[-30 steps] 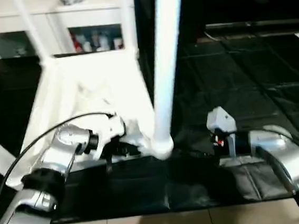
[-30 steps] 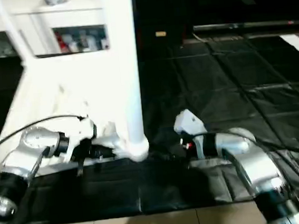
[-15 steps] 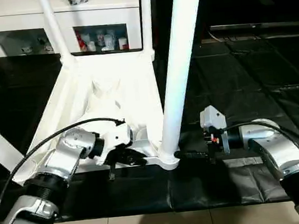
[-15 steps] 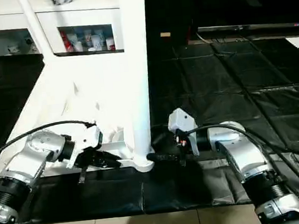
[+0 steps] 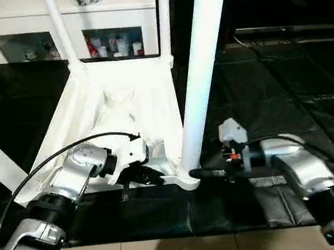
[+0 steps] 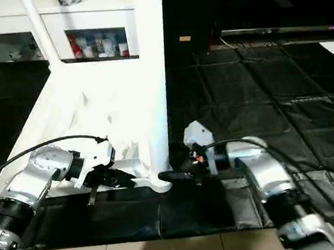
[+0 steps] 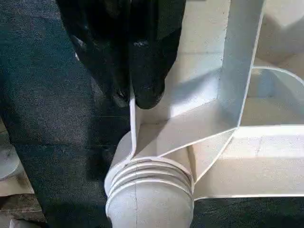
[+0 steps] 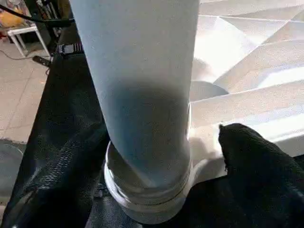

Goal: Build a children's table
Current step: Rotate leg to tighten

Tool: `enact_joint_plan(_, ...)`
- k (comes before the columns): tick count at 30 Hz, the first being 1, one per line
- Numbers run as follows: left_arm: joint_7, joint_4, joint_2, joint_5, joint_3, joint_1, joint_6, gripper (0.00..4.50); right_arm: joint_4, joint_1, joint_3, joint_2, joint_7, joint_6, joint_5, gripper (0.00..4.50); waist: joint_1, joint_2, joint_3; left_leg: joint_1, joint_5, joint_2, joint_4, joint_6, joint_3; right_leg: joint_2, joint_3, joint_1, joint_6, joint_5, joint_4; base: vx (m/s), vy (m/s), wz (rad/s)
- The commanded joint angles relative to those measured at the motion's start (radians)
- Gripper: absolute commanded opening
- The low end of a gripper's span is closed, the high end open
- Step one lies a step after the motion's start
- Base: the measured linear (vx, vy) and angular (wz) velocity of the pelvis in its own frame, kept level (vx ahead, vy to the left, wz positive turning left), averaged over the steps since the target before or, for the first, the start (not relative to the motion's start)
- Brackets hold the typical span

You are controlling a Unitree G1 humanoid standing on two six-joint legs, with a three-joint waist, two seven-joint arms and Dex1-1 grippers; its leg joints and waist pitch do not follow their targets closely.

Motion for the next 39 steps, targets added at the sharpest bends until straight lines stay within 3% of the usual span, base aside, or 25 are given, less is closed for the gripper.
enact_joint_plan(1,-0.04,-0.023,-0.01,0.006,-0.039,-0.015,-0.01,0.0,0.008,-0.019,-0.007,-0.003,0.018,0.006,0.021,3.72,-0.006,0.006,-0.071,0.015,-0.245,0.045,-0.07,0.018,-0.015,-0.084,0.05,0.05,-0.185,-0.303,-0.081,0.0,0.0,0.0)
enact_joint_plan(8,-0.043,-0.037,0.002,0.007,-0.032,-0.003,-0.005,0.0,0.096,-0.062,-0.005,0.01,0.07,-0.003,0.007,3.16,-0.006,-0.004,-0.07,0.014,-0.232,0.046,-0.069,0.025,-0.013,-0.085,0.05,0.048,-0.175,-0.33,-0.083,0.0,0.0,0.0)
enact_joint_plan(11,-0.047,-0.043,0.007,0.007,-0.032,0.004,-0.005,0.0,0.122,-0.073,-0.003,0.017,0.079,-0.005,0.007,2.83,-0.008,0.0,-0.069,0.014,-0.236,0.046,-0.07,0.025,-0.014,-0.085,0.05,0.047,-0.185,-0.32,-0.081,0.0,0.0,0.0)
enact_joint_plan(12,-0.05,-0.046,0.009,0.008,-0.034,0.007,-0.004,0.0,0.129,-0.076,-0.001,0.019,0.083,-0.004,0.008,2.8,-0.008,-0.003,-0.069,0.014,-0.236,0.046,-0.07,0.024,-0.014,-0.085,0.049,0.048,-0.183,-0.325,-0.081,0.0,0.0,0.0)
enact_joint_plan(16,-0.05,-0.046,0.009,0.008,-0.034,0.007,-0.004,0.0,0.129,-0.076,-0.001,0.019,0.083,-0.004,0.008,2.56,-0.008,-0.001,-0.069,0.014,-0.231,0.046,-0.071,0.025,-0.014,-0.085,0.05,0.047,-0.18,-0.327,-0.081,0.0,0.0,0.0)
enact_joint_plan(17,-0.056,-0.056,0.015,0.009,-0.039,0.012,-0.001,0.0,0.17,-0.093,-0.004,0.031,0.1,-0.017,0.0,2.37,-0.009,-0.008,-0.069,0.013,-0.231,0.045,-0.07,0.025,-0.013,-0.086,0.05,0.048,-0.18,-0.333,-0.081,0.0,0.0,0.0)
enact_joint_plan(21,-0.066,-0.07,0.021,0.012,-0.047,0.02,0.002,0.0,0.207,-0.113,-0.006,0.043,0.107,-0.025,-0.004,2.15,-0.013,-0.007,-0.066,0.014,-0.243,0.045,-0.071,0.023,-0.013,-0.087,0.05,0.045,-0.172,-0.375,-0.086,0.0,0.0,0.0)
enact_joint_plan(31,-0.03,-0.062,0.011,0.015,-0.039,0.015,0.043,0.0,0.186,-0.091,-0.008,0.045,0.121,-0.016,0.003,2.09,-0.018,-0.005,-0.067,0.015,-0.24,0.045,-0.071,0.026,-0.013,-0.085,0.05,0.044,-0.173,-0.367,-0.084,0.0,0.0,0.0)
enact_joint_plan(34,0.09,-0.014,-0.027,0.019,0.008,-0.015,0.089,0.0,0.166,-0.069,-0.017,0.067,0.002,-0.014,-0.032,2.09,-0.018,-0.003,-0.065,0.016,-0.247,0.044,-0.072,0.021,-0.012,-0.084,0.051,0.043,-0.166,-0.386,-0.089,0.0,0.0,0.0)
enact_joint_plan(38,0.272,0.002,-0.1,-0.004,0.088,-0.051,0.183,0.0,0.221,-0.093,-0.058,0.152,-0.315,-0.008,-0.106,2.05,-0.034,-0.009,-0.06,0.021,-0.288,0.035,-0.072,-0.003,-0.018,-0.088,0.044,0.038,-0.12,-0.522,-0.104,0.0,0.0,0.0)
enact_joint_plan(39,0.313,0.003,-0.118,-0.007,0.104,-0.059,0.206,0.0,0.235,-0.1,-0.075,0.179,-0.389,0.002,-0.111,2.04,-0.043,-0.013,-0.059,0.01,-0.28,0.033,-0.075,-0.009,-0.023,-0.091,0.04,0.046,-0.103,-0.55,-0.105,0.0,0.0,0.0)
